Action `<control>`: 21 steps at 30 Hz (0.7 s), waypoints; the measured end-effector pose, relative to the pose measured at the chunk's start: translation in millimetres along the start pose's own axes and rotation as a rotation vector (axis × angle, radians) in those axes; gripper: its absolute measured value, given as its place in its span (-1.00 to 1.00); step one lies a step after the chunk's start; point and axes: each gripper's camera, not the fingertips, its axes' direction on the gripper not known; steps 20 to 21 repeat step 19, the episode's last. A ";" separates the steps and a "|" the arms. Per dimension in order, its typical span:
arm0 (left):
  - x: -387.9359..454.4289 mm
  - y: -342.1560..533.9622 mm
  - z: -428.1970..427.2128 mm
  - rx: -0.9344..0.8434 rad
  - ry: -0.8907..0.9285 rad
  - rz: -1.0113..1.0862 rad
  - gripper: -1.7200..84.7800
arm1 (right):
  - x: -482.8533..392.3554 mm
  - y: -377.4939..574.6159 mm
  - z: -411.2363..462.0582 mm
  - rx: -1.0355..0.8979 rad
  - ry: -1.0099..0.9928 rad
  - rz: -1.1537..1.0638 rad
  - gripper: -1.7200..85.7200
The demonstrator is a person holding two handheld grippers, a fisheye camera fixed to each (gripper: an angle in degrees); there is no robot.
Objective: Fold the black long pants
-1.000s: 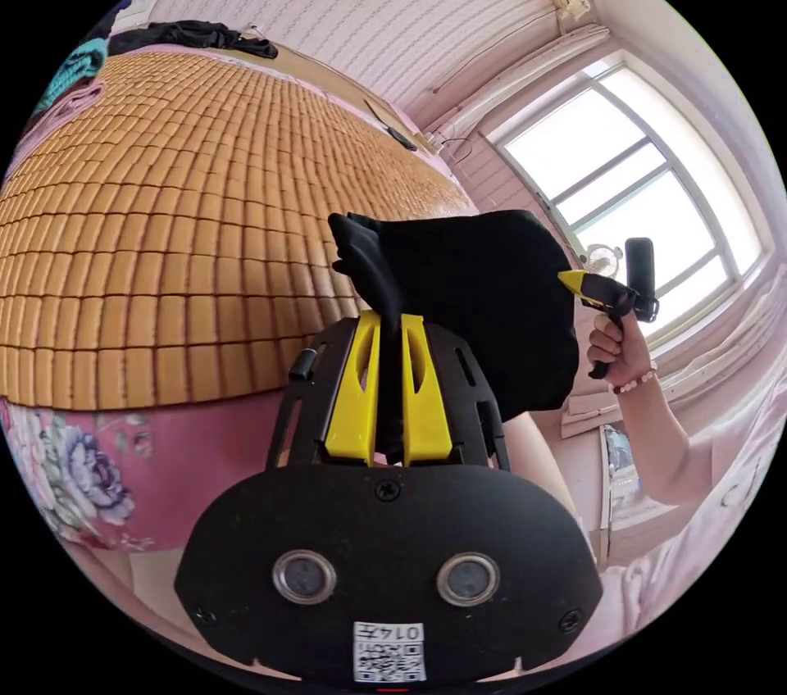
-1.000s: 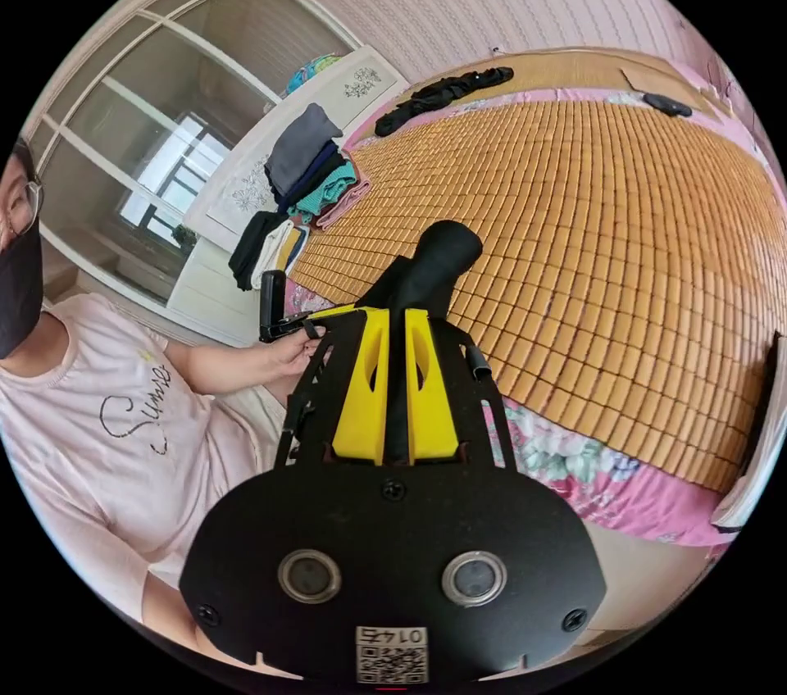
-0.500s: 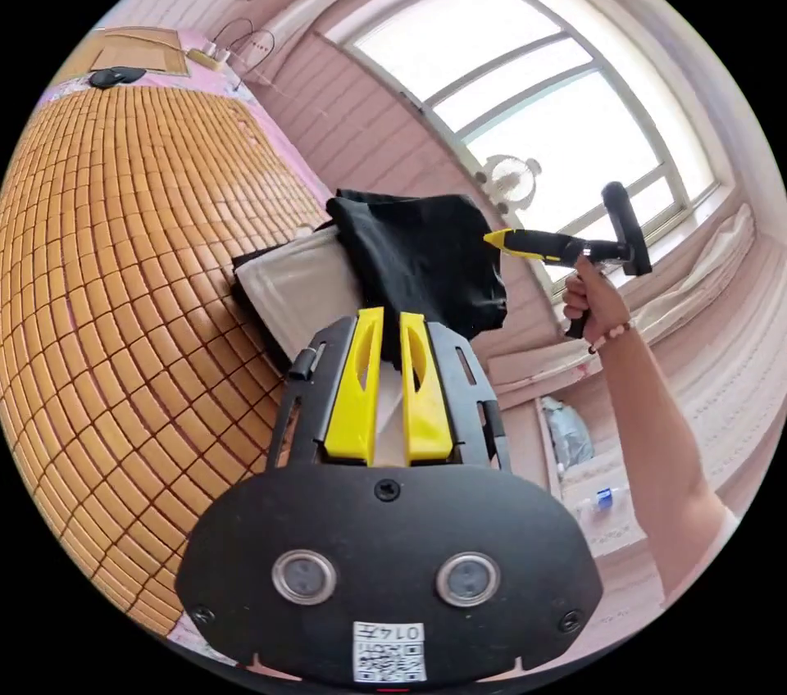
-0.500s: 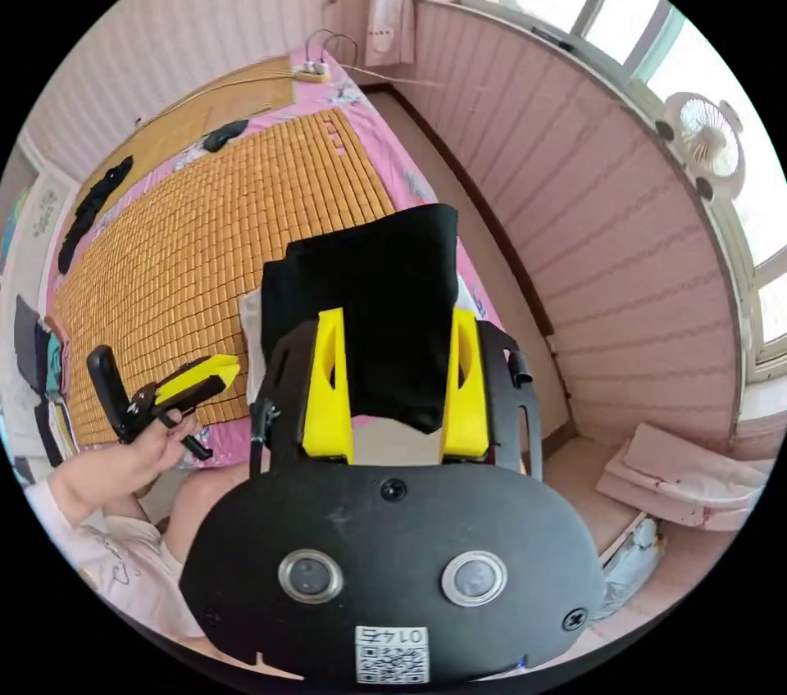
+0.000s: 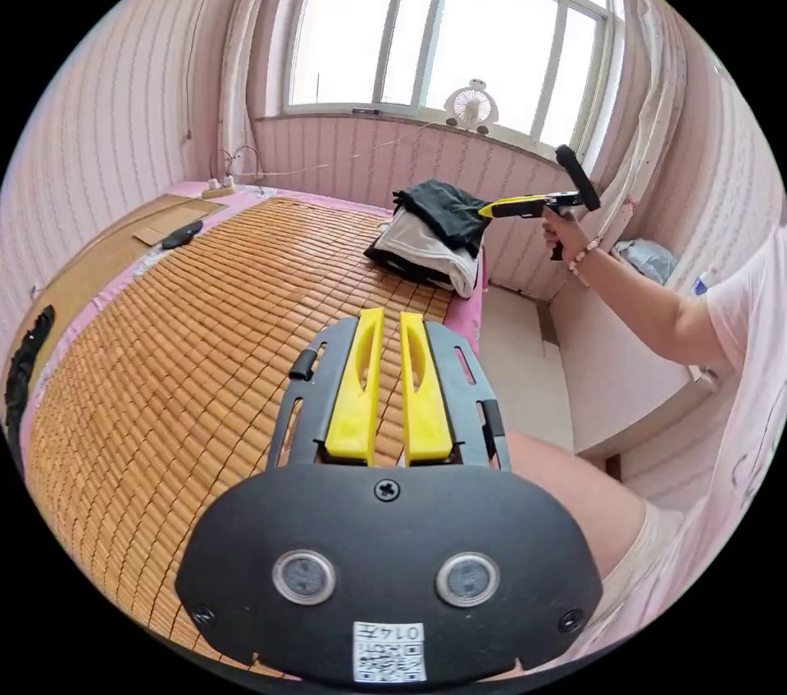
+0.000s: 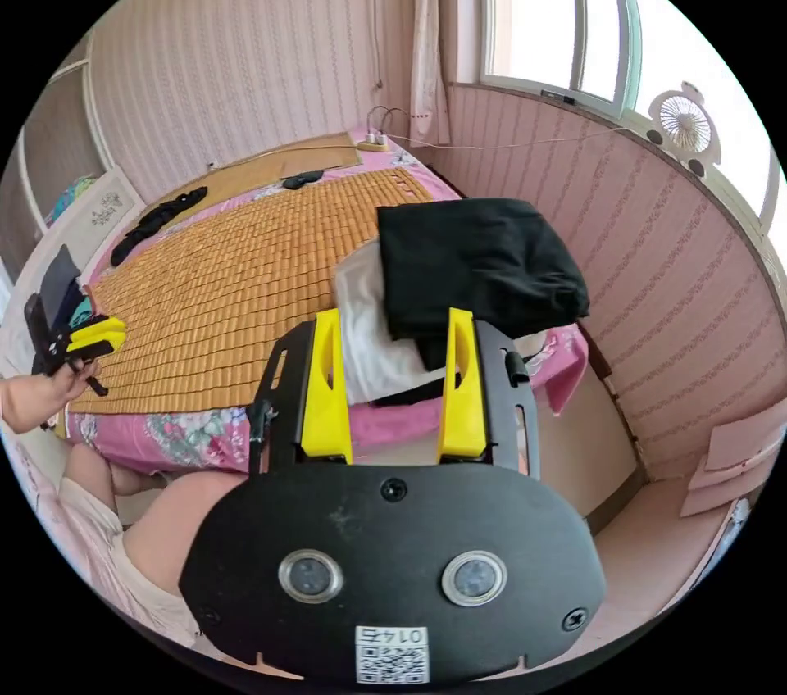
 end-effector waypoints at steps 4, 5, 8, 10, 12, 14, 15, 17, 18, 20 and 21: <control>13.1 77.8 -131.0 -0.037 -0.223 -0.095 -0.82 | -135.2 118.3 -13.9 -0.171 -0.263 -0.113 -0.61; 15.5 102.6 -174.0 -0.029 -0.283 -0.155 -0.80 | -170.3 143.2 -15.2 -0.239 -0.326 -0.113 -0.63; 28.7 160.7 -275.7 0.012 -0.463 -0.249 -0.78 | -256.6 184.0 -33.8 -0.252 -0.494 -0.119 -0.65; 41.0 191.9 -333.0 0.044 -0.576 -0.270 -0.79 | -315.7 194.5 -51.5 -0.190 -0.534 -0.213 -0.68; 60.6 228.5 -400.9 0.044 -0.808 -0.277 -0.81 | -380.3 200.0 -70.2 -0.103 -0.517 -0.350 -0.68; 71.5 256.2 -447.6 0.038 -0.920 -0.273 -0.81 | -470.8 206.5 -87.5 -0.026 -0.531 -0.572 -0.66; 75.4 276.3 -477.7 0.033 -0.982 -0.302 -0.81 | -493.7 208.1 -89.7 -0.025 -0.547 -0.631 -0.66; 78.8 309.9 -520.2 0.019 -1.071 -0.368 -0.79 | -584.0 215.3 -95.3 -0.048 -0.664 -0.822 -0.65; 80.5 334.9 -547.8 0.031 -1.116 -0.430 -0.79 | -605.6 217.9 -96.6 -0.055 -0.689 -0.863 -0.65; 80.8 348.5 -561.8 0.040 -1.131 -0.468 -0.79 | -651.5 225.1 -99.4 -0.064 -0.725 -0.950 -0.65; 80.8 348.5 -561.8 0.040 -1.131 -0.468 -0.79 | -651.5 225.1 -99.4 -0.064 -0.725 -0.950 -0.65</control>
